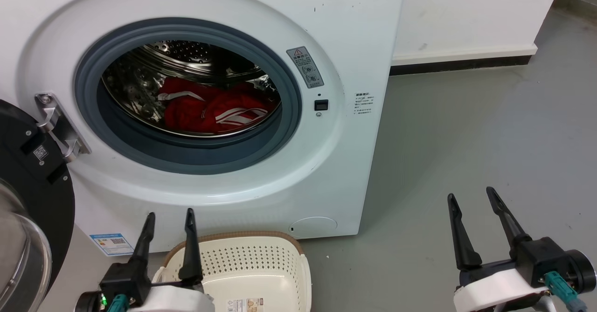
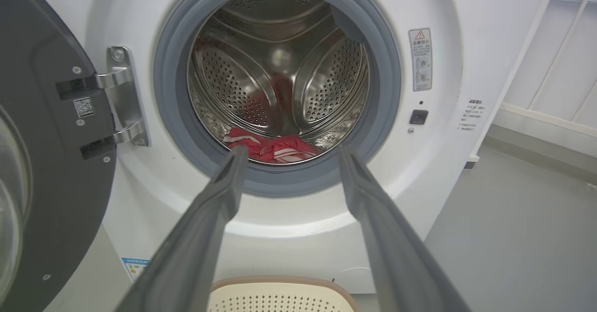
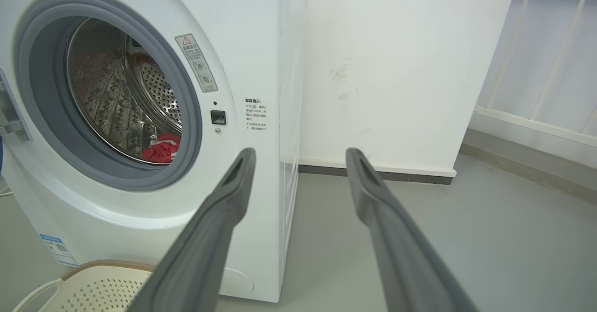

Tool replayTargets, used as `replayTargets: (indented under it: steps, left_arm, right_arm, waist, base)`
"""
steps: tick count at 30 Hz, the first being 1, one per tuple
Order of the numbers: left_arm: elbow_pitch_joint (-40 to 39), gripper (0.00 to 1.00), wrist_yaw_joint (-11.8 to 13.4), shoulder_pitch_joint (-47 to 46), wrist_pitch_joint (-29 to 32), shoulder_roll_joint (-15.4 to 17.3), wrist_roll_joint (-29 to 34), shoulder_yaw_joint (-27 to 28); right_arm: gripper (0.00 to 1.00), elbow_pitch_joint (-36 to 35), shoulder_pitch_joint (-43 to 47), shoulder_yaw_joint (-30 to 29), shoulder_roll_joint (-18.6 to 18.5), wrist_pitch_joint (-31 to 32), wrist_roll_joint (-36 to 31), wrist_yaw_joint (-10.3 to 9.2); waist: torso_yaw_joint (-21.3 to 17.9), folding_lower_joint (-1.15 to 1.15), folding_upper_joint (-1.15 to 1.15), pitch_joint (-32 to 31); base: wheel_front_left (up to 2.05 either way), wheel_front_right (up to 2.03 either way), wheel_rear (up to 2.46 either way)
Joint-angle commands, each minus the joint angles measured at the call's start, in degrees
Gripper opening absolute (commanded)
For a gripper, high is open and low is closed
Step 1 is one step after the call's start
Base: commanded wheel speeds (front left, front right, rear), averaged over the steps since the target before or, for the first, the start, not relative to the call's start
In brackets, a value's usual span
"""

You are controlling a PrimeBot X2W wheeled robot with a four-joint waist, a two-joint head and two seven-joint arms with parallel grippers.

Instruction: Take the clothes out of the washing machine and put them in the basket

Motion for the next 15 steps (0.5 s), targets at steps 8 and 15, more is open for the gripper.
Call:
replayTargets:
  steps: [8, 15]
  left_arm:
    - [-0.3, 1.0, -1.7, 0.5, -1.3, -0.8, 4.9, 1.9]
    - [-0.1, 1.0, -2.5, 1.0, -2.1, -1.3, 8.0, 2.4]
  right_arm:
    - [1.0, -0.3, 0.9, 0.3, -0.1, -1.3, -4.3, -0.02]
    - [1.0, -0.5, 1.0, 0.5, -0.1, -2.0, -6.8, -0.03]
  waist:
    - [-0.2, 0.0, 0.0, 0.0]
    - [-0.3, 0.0, 0.0, 0.0]
  base:
    - [0.0, 0.0, 0.0]
    - [0.0, 0.0, 0.0]
